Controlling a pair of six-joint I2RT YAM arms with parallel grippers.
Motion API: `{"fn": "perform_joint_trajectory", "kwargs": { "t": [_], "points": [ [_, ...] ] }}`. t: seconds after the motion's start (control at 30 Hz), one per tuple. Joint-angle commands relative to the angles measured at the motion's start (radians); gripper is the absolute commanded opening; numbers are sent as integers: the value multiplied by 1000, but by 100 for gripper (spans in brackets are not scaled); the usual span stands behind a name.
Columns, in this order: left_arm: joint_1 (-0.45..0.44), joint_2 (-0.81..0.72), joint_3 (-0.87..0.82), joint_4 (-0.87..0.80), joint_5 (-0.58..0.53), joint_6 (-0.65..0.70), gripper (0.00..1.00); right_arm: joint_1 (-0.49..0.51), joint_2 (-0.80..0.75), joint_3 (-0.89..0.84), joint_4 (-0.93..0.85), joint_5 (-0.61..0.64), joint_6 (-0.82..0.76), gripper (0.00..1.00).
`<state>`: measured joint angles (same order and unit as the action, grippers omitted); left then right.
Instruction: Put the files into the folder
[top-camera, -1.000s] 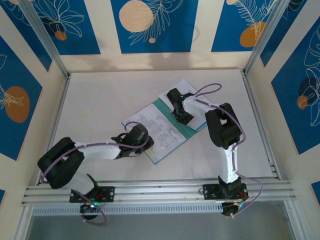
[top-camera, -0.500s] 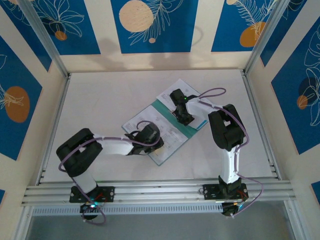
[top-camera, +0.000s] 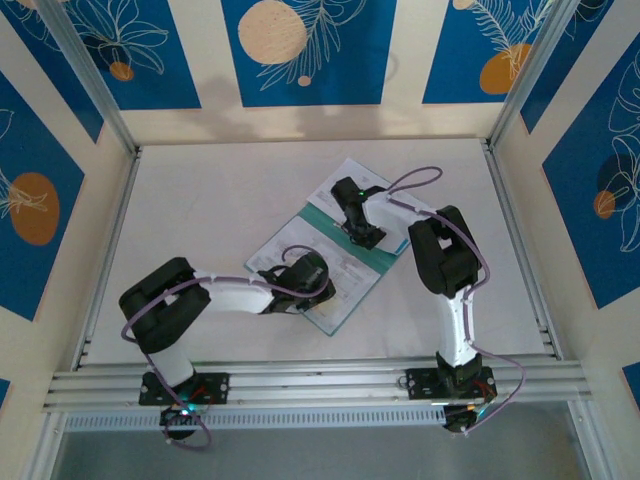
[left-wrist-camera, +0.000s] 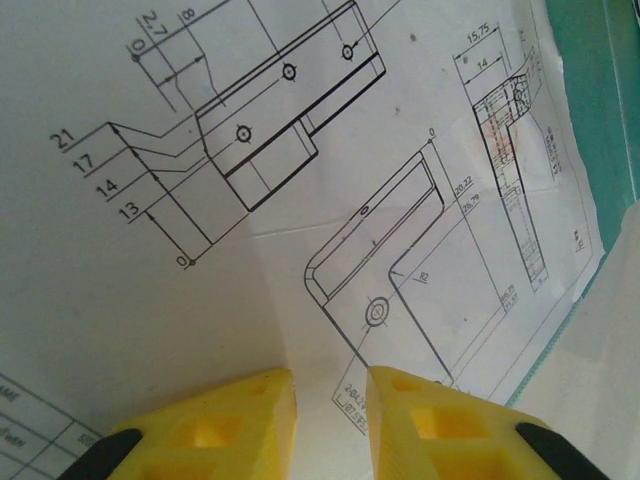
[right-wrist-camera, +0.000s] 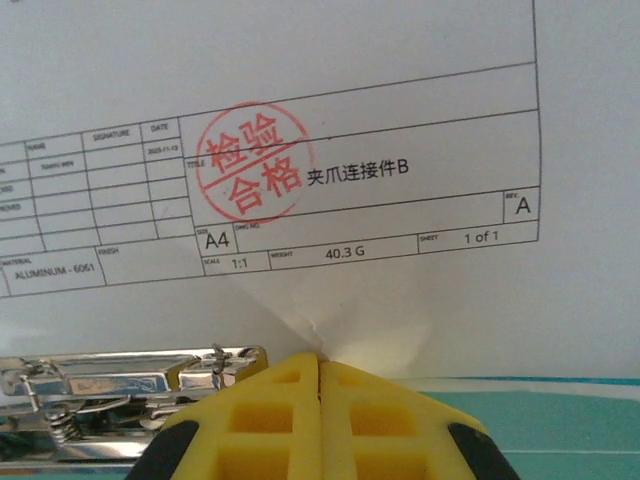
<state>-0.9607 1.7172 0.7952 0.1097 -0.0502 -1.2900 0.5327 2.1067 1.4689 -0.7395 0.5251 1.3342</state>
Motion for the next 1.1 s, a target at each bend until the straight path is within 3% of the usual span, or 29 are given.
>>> {"fn": "perform_joint_trajectory", "kwargs": {
  "t": [0.0, 0.47, 0.63, 0.8, 1.07],
  "points": [
    [7, -1, -51, -23, -52, -20, 26, 56, 326, -116, -240, -209, -22, 0],
    [30, -24, -75, -32, -46, -2, 26, 49, 404, -85, -236, -227, -48, 0],
    [33, -25, -83, -40, -46, 3, 26, 53, 217, -172, -155, -217, -51, 12],
    [33, -24, -96, -33, -46, 2, 26, 52, 32, -132, -159, -193, -119, 26],
    [33, -30, -101, -41, -50, 6, 25, 6, -91, -67, -173, -262, -165, 26]
  ]
}}
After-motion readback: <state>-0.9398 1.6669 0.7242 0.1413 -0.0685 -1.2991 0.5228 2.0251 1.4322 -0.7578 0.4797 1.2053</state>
